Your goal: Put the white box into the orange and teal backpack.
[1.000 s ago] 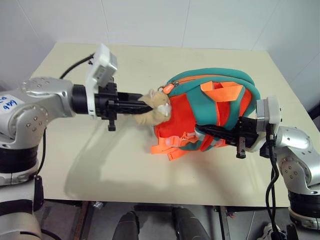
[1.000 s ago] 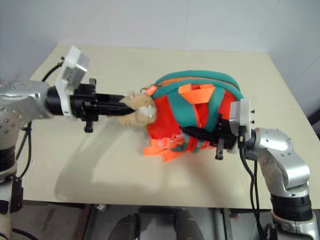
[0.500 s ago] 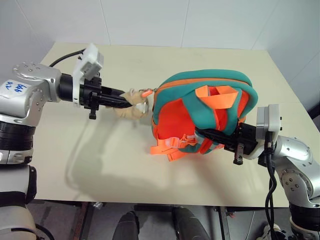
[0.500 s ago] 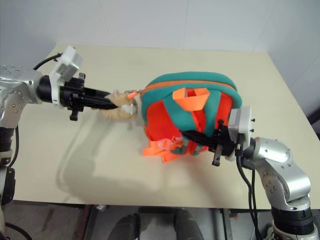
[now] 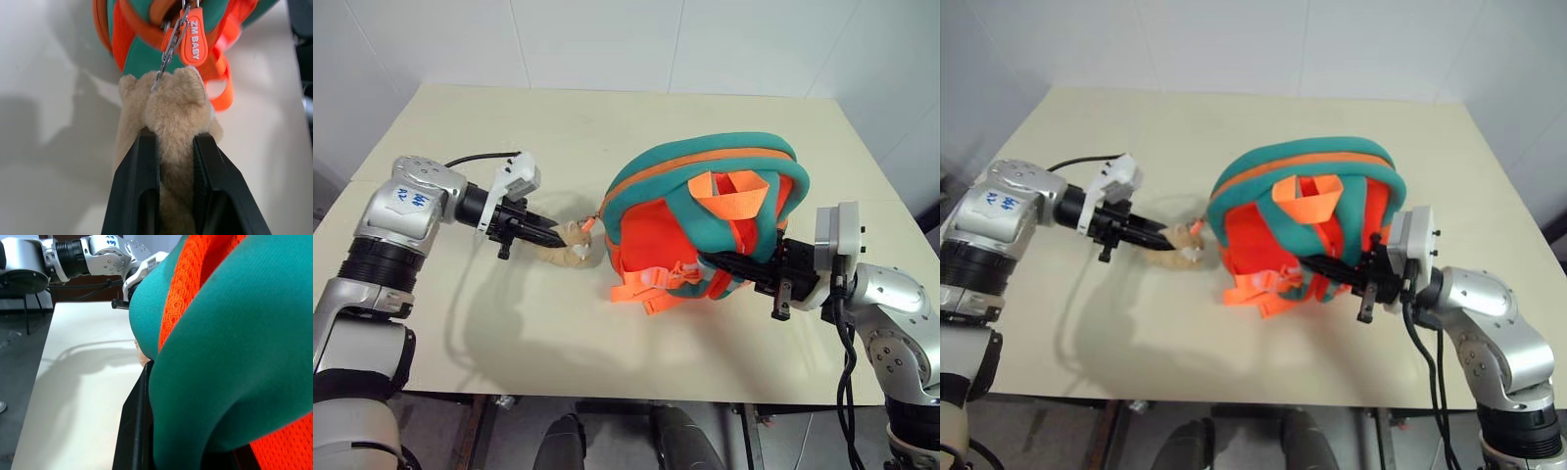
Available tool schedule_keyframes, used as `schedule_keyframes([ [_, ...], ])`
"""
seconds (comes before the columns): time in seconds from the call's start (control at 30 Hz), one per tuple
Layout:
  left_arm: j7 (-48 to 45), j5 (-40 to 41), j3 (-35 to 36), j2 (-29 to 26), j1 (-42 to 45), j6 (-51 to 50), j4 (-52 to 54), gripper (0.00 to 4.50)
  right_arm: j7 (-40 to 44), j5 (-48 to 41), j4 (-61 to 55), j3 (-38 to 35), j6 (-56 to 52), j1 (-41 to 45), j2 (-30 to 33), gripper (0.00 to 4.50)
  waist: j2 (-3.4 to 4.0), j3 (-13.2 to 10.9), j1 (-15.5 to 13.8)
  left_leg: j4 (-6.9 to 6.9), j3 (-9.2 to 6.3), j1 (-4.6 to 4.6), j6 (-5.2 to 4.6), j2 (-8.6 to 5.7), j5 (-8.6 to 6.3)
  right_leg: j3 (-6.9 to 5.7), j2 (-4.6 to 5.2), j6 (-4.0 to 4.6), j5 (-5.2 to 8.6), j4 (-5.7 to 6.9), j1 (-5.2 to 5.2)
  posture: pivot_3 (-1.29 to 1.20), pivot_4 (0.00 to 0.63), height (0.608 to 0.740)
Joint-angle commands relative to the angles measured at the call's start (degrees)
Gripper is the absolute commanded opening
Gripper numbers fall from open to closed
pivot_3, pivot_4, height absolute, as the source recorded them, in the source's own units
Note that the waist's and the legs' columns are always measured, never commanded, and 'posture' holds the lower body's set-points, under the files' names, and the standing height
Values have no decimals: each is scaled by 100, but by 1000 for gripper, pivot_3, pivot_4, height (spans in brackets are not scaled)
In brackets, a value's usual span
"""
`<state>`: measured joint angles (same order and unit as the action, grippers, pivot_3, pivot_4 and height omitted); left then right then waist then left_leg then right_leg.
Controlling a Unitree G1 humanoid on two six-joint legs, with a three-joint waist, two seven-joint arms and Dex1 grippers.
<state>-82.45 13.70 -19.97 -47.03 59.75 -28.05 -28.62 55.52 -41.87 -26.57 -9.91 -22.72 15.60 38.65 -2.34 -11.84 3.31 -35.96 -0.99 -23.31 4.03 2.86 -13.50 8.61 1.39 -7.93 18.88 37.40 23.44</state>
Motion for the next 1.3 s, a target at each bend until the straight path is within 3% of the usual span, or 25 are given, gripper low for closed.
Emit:
schedule_keyframes([
  [0.03,48,-591,-198,175,73,335,-573,422,-90,-5,-33,-154,10,94,92,26,0,0,1,0,0,0,0,0,0,1,0,0,0,0,0,0,150,740],
  [0.2,190,-897,-164,573,109,843,-1016,422,-57,98,-38,-94,-51,46,212,26,0,0,3,-1,0,0,0,0,0,1,0,-1,-1,1,0,0,150,740],
  [0.43,324,-728,286,759,-42,943,-675,420,187,264,20,53,-173,61,516,26,0,0,-10,-8,0,-1,0,0,0,2,0,-7,-4,3,-3,0,150,740],
  [0.6,454,-85,1133,904,-388,1172,142,420,336,669,97,435,-810,161,1359,26,0,0,-13,-7,0,-2,-1,0,0,6,0,-8,-5,3,-1,0,150,740],
  [1.0,1155,155,2005,557,-1409,950,1436,4366,995,725,606,421,-657,625,1584,4177,-1,0,-10,-13,0,-3,-1,1,0,5,1,-11,-6,5,0,0,150,740],
  [1.03,1171,206,2081,526,-1463,917,1481,4500,1042,736,647,377,-661,634,1632,4472,0,0,-13,-13,0,-2,-1,1,0,5,1,-11,-6,5,-1,0,150,740],
  [1.3,1029,685,2961,122,-1836,1503,1540,4500,1182,839,644,-805,-771,-208,2359,4472,0,0,-30,-7,0,-5,-4,1,-1,3,2,-9,-4,-2,0,0,150,740],
])
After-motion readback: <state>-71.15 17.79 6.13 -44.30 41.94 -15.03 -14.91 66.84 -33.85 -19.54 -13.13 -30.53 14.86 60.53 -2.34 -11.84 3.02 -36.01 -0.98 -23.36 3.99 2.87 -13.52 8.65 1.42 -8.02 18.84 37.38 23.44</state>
